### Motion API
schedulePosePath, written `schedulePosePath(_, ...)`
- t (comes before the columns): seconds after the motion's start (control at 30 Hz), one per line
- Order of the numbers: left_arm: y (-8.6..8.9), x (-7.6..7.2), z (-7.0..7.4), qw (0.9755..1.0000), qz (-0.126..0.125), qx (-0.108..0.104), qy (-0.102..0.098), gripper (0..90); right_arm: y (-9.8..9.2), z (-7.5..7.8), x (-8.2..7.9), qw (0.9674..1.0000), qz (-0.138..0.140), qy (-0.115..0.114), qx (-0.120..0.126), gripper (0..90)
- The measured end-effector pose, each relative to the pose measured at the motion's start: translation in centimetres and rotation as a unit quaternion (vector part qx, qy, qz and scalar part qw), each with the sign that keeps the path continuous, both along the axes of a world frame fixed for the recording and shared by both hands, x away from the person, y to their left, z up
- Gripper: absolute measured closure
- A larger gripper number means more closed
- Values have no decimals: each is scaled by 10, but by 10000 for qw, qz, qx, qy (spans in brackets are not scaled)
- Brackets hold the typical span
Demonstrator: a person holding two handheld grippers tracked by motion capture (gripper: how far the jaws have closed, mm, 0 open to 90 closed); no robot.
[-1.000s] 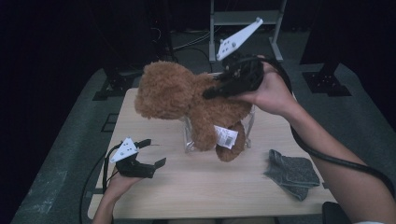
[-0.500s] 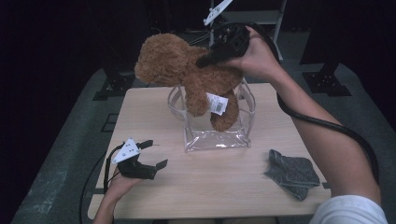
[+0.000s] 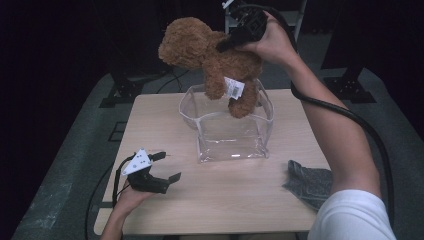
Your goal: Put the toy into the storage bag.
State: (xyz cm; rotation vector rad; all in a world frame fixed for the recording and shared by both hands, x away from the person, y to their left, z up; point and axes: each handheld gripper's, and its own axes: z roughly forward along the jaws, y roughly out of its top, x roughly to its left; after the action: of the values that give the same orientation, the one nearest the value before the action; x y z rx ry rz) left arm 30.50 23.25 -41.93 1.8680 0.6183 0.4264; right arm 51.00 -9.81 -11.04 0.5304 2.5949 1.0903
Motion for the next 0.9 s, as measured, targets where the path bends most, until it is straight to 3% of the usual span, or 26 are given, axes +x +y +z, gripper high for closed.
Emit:
schedulePosePath(0.13,-2,0,-1,10000,-56,9,30,53,0,2,14,9998,-113,-123,-94,733)
schedulePosePath(0.3,-5,-1,-2,9999,-125,47,51,53,-4,8,24,9991,-299,-302,17,732)
schedulePosePath(0.4,-5,-1,-2,9999,-130,49,48,53,-3,1,27,9988,-300,-398,27,733)
schedulePosePath(0.5,-6,-2,-2,9999,-140,67,62,53,3,-11,30,9992,-250,-309,-40,734)
schedulePosePath(0.67,-6,-2,-3,9999,-129,54,78,53,15,-27,20,9993,-98,-267,-232,733)
schedulePosePath(0.9,-5,-2,-4,9999,-91,93,110,53,20,-32,-4,9994,120,-237,-200,731)
